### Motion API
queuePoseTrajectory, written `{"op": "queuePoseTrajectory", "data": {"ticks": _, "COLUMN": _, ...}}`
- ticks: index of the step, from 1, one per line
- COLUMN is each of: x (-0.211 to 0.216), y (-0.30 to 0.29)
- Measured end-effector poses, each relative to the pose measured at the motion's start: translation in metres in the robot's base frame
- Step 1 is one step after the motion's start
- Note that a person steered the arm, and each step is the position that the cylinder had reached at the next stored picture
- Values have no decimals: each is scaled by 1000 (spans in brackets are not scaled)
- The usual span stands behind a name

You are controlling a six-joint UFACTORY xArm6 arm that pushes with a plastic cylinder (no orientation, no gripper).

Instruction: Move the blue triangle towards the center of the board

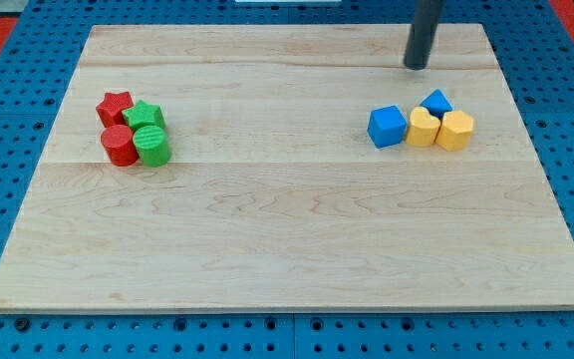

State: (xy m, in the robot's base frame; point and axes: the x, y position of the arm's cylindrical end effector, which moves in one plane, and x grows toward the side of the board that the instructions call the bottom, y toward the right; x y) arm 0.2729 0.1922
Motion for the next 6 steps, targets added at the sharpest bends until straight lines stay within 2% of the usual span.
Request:
{"op": "queuePoseTrajectory", "data": {"ticks": 1, "x": 9, "y": 75}}
{"op": "queuePoseTrajectory", "data": {"ticks": 2, "x": 54, "y": 86}}
{"op": "queuePoseTrajectory", "data": {"ticks": 3, "x": 84, "y": 56}}
{"op": "queuePoseTrajectory", "data": {"ticks": 6, "x": 94, "y": -70}}
